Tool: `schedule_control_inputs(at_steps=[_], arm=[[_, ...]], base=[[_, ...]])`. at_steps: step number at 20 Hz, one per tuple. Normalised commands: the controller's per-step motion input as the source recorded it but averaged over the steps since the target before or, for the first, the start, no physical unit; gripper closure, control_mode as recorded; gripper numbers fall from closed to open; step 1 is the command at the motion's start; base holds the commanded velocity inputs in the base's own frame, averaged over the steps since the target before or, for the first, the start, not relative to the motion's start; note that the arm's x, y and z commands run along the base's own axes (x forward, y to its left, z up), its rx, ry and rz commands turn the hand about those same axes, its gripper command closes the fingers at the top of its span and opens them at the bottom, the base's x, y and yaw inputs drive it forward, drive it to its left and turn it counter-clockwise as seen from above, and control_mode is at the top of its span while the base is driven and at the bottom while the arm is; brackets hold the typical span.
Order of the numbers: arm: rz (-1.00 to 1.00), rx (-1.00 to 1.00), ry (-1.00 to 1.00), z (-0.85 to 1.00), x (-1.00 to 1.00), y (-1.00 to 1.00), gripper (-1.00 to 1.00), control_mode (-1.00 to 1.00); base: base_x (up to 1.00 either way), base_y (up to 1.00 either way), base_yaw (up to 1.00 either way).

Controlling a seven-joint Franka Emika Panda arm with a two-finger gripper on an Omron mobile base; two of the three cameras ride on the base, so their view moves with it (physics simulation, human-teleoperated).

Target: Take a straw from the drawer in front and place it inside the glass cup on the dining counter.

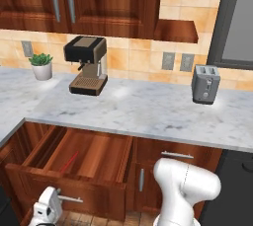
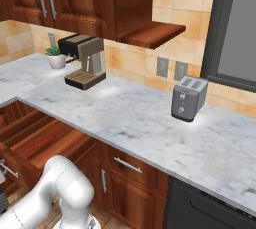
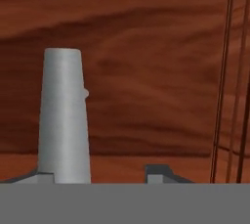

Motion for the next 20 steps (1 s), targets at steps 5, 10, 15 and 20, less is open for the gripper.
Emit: schedule_control_inputs(at_steps=[5, 10, 15, 20], arm=[[-0.01, 0.0, 0.13, 0.38, -0.47, 0.35, -1.0, -1.0], [-0.04, 0.01, 0.38, 0.18, -0.28, 0.26, -1.0, -1.0], [-0.05, 0.04, 0.45, 0.04, -0.12, 0.17, -1.0, -1.0], [-0.01, 0.08, 0.15, 0.65, -0.67, 0.04, -1.0, -1.0]], base=[[0.0, 0.0, 0.0], [0.0, 0.0, 0.0], [0.0, 0.0, 0.0], [0.0, 0.0, 0.0]])
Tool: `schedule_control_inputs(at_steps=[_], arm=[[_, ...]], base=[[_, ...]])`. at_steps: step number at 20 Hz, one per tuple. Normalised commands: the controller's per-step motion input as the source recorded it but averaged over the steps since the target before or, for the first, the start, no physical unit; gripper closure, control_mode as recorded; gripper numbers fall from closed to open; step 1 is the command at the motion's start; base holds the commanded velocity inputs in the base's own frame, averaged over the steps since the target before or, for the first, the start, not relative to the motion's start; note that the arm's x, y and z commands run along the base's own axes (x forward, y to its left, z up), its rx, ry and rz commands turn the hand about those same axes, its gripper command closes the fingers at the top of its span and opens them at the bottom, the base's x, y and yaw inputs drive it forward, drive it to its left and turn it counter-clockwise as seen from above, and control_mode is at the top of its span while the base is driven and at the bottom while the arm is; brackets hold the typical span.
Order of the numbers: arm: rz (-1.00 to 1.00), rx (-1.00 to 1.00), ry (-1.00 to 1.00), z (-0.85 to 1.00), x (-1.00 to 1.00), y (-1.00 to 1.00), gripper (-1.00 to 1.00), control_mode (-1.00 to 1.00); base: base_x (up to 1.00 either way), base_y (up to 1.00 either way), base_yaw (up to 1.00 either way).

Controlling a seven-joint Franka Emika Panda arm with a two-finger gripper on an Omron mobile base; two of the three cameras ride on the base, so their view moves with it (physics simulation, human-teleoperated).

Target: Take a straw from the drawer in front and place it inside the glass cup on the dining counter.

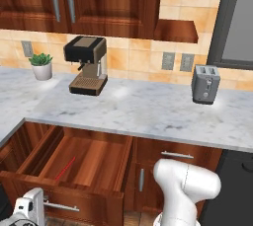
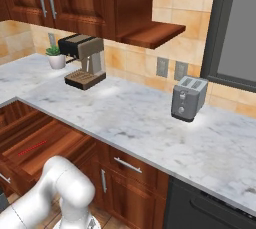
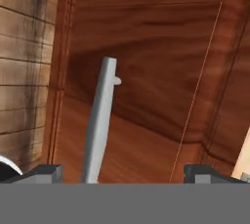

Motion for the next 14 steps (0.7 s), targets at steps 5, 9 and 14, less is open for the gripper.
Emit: schedule_control_inputs(at_steps=[5, 9, 14], arm=[[-0.03, 0.09, 0.0, 0.99, -0.63, 0.0, -1.0, -1.0], [-0.05, 0.1, 0.0, 1.0, -0.22, 0.0, -1.0, -1.0], [-0.08, 0.14, 0.05, 0.99, 0.04, -0.09, -1.0, -1.0]], base=[[0.0, 0.0, 0.0], [0.0, 0.0, 0.0], [0.0, 0.0, 0.0]])
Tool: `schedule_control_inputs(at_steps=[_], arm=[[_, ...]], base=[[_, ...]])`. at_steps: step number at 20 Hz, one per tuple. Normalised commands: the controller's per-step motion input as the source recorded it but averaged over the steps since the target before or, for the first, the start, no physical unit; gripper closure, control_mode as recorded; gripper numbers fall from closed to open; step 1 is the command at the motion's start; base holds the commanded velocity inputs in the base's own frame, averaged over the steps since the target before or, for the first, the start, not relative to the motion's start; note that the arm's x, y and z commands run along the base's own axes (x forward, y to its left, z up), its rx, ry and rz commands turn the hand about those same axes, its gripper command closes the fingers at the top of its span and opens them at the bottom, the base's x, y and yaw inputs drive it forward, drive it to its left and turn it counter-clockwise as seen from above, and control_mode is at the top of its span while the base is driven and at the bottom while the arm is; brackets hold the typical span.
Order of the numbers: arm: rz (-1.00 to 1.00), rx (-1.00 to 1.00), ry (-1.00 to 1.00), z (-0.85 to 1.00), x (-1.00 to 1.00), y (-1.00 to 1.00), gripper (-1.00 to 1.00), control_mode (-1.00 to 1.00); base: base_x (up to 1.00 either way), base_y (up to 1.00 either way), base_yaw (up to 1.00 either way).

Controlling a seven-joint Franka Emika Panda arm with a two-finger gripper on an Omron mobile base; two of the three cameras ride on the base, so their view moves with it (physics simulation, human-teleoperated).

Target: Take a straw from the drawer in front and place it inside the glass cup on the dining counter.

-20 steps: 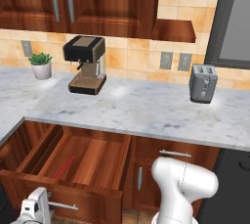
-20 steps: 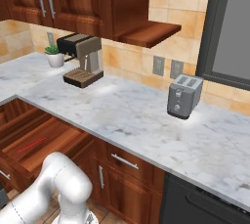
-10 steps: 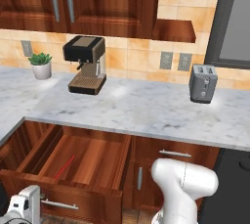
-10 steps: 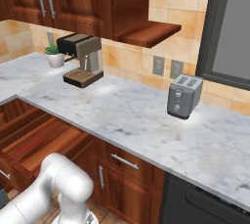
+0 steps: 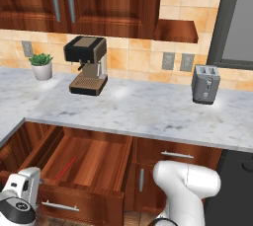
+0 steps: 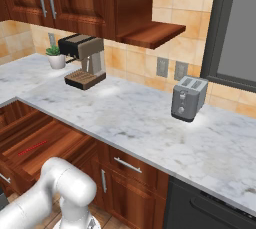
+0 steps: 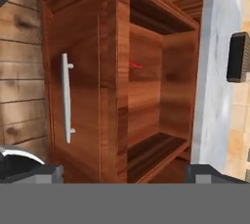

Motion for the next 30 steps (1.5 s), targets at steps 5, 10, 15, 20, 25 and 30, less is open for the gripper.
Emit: schedule_control_inputs(at_steps=[5, 10, 15, 20, 25, 30], arm=[[-0.08, 0.18, 0.06, 0.77, 0.31, -0.2, -1.0, -1.0], [-0.04, 0.19, 0.06, 0.57, 0.45, -0.28, -1.0, -1.0], [-0.08, 0.17, 0.03, 0.3, 0.45, -0.32, -1.0, -1.0], [-0.14, 0.2, 0.05, 0.02, 0.43, -0.43, -1.0, -1.0], [-0.12, 0.2, 0.05, 0.0, 0.37, -0.47, -1.0, -1.0], [-0.14, 0.16, 0.08, 0.0, 0.41, -0.29, -1.0, -1.0]], base=[[0.0, 0.0, 0.0], [0.0, 0.0, 0.0], [0.0, 0.0, 0.0], [0.0, 0.0, 0.0], [0.0, 0.0, 0.0], [0.0, 0.0, 0.0]])
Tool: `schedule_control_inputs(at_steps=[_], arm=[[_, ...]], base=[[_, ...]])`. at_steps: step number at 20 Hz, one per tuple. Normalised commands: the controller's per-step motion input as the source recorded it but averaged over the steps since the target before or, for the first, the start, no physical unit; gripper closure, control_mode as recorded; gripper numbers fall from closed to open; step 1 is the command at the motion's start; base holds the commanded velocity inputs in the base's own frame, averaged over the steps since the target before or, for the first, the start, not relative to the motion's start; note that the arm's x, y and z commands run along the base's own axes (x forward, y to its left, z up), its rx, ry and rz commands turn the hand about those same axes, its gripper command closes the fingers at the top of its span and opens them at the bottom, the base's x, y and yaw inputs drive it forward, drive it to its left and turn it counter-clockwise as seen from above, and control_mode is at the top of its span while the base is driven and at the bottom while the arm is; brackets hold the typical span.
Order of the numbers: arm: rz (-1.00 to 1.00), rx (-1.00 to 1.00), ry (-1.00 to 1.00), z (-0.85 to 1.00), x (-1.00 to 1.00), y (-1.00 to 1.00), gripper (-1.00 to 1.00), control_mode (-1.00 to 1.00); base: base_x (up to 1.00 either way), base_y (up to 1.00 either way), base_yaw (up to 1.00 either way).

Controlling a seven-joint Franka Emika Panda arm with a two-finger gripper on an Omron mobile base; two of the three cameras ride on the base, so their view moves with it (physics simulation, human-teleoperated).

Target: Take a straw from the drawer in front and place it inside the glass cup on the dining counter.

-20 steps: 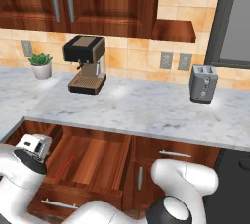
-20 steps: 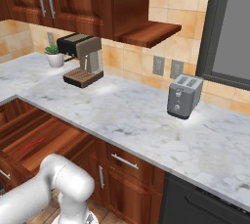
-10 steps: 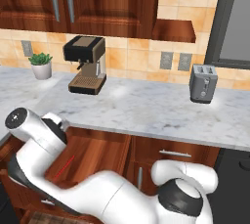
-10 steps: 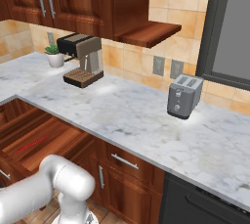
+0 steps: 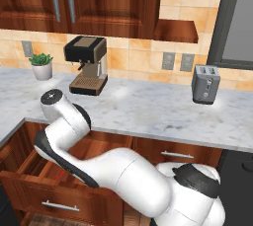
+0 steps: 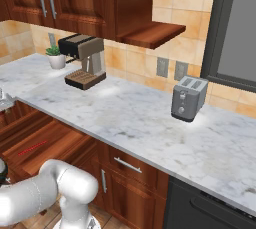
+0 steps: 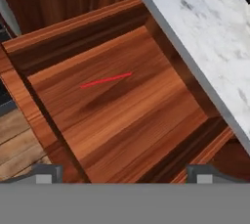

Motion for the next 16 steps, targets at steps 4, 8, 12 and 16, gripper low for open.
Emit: schedule_control_inputs(at_steps=[4, 8, 12, 16], arm=[[-0.13, 0.17, 0.09, -0.08, 0.27, -0.03, -1.0, -1.0], [-0.14, 0.15, 0.06, -0.19, 0.22, 0.0, -1.0, -1.0], [-0.18, 0.13, 0.04, -0.25, 0.19, 0.0, -1.0, -1.0], [-0.31, 0.06, 0.09, -0.19, 0.18, 0.0, -1.0, -1.0]], base=[[0.0, 0.0, 0.0], [0.0, 0.0, 0.0], [0.0, 0.0, 0.0], [0.0, 0.0, 0.0]])
